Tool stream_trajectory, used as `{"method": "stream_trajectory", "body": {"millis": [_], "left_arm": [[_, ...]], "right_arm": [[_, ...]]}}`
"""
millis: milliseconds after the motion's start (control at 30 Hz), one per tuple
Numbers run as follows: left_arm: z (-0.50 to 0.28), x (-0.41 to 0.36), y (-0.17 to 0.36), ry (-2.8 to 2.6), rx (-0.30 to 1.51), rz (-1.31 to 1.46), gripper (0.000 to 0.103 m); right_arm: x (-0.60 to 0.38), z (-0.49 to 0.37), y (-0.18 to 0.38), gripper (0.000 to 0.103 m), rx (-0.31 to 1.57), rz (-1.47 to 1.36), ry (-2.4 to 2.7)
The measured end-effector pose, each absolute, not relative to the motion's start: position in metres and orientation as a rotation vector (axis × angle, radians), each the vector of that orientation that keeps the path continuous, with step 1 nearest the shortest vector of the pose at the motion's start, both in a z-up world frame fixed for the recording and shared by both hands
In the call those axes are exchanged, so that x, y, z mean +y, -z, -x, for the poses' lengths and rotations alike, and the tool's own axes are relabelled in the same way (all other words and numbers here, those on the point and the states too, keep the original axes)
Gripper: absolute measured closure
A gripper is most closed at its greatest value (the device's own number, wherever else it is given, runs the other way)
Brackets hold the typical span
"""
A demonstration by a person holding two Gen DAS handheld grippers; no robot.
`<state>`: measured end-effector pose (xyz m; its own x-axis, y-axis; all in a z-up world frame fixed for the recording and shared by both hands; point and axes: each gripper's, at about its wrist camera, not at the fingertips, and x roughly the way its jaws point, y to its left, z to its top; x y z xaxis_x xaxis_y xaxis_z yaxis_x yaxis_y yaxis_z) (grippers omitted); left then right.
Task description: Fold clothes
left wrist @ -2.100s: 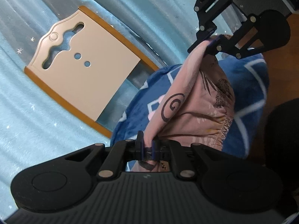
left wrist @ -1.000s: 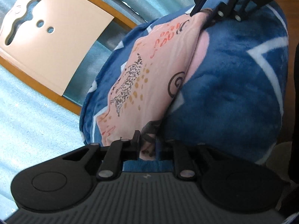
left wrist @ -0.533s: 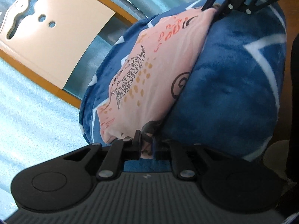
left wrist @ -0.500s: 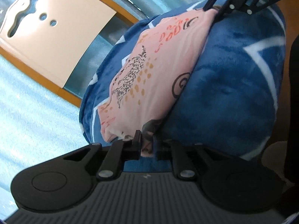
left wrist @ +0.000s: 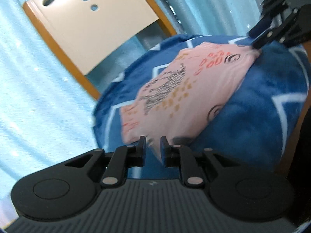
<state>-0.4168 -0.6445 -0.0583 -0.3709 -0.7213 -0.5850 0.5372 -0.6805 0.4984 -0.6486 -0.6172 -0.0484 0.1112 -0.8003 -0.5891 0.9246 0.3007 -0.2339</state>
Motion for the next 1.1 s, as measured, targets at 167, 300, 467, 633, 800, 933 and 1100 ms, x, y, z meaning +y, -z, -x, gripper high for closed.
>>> {"method": "stream_trajectory", "body": {"millis": [167,300,467,633,800,933,1100], "left_arm": [[0.403,-0.658,0.078,2.043,-0.219,-1.092,0.089],[0.383,-0.666,0.070,2.029,-0.139,-1.039,0.089],[0.389,-0.682,0.044,2.079,-0.064,-0.889,0.089],[0.420,-0.698,0.066,2.119,-0.078,-0.966,0.089],[0.425,-0.696,0.079,2.072,-0.205,-1.038,0.089],[0.428,-0.712,0.062,2.092,-0.157,-0.963,0.089],[0.444,-0.743,0.061,2.139,-0.059,-0.933,0.089]], "right_arm": [[-0.631,0.657,0.066,0.084,0.716,-0.284,1.243],[-0.630,0.673,0.060,0.081,0.628,-0.372,1.241],[-0.653,0.688,0.045,0.082,0.480,-0.450,1.288],[-0.689,0.684,0.055,0.082,0.533,-0.440,1.292],[-0.710,0.696,0.065,0.082,0.592,-0.481,1.321],[-0.727,0.698,0.053,0.082,0.514,-0.467,1.315],[-0.765,0.687,0.061,0.082,0.518,-0.510,1.241]]}}
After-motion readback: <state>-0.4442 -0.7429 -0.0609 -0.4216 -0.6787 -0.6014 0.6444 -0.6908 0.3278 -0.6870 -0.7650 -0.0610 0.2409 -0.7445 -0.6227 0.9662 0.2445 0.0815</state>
